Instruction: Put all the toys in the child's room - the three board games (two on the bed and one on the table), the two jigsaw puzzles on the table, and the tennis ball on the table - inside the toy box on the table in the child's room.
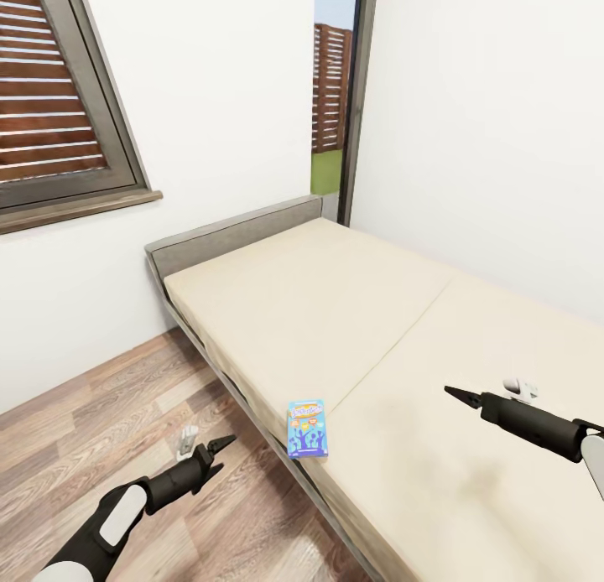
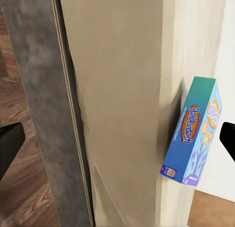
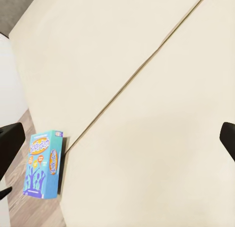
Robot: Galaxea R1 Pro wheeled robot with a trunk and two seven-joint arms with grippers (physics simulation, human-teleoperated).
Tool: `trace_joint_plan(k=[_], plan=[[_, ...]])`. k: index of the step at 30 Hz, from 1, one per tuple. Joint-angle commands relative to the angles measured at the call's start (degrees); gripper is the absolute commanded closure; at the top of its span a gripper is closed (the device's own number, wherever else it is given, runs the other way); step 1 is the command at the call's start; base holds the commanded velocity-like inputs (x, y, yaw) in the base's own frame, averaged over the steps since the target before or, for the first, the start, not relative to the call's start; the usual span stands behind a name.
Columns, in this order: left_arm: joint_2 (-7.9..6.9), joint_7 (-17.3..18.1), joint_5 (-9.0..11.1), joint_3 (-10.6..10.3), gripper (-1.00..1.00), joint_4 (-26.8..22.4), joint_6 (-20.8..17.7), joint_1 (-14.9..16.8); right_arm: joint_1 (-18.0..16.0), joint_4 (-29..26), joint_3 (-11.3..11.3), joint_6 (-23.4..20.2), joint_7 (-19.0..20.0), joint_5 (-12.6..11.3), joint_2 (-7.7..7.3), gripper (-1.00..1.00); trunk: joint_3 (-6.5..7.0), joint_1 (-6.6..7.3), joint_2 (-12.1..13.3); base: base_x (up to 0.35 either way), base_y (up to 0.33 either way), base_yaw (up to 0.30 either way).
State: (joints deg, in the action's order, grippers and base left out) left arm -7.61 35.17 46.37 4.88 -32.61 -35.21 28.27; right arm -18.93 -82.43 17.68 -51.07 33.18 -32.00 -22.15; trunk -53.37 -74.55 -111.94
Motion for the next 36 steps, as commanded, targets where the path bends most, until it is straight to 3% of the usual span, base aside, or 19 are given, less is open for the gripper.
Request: trace_joint_plan(k=[1,21,36], plan=[[0.04,-0.2,0.2,0.1,-1.00,0.0,-0.4,0.0,0.0,0.0,0.1,-0.3,0.2,0.0,0.01,-1.00,-0.05,0.01,0.0,0.000,0.000,-0.039],[0.13,-1.2,0.3,0.1,-1.00,-0.1,-0.4,0.0,0.0,0.0,0.1,-0.3,0.2,0.0,0.01,-1.00,-0.05,0.01,0.0,0.000,0.000,-0.178],[0.14,-1.1,0.3,0.2,-1.00,-1.2,-0.3,0.0,0.0,0.0,0.2,-0.3,0.3,-0.2,0.01,-1.00,-0.05,0.01,0.0,0.000,0.000,-0.059]])
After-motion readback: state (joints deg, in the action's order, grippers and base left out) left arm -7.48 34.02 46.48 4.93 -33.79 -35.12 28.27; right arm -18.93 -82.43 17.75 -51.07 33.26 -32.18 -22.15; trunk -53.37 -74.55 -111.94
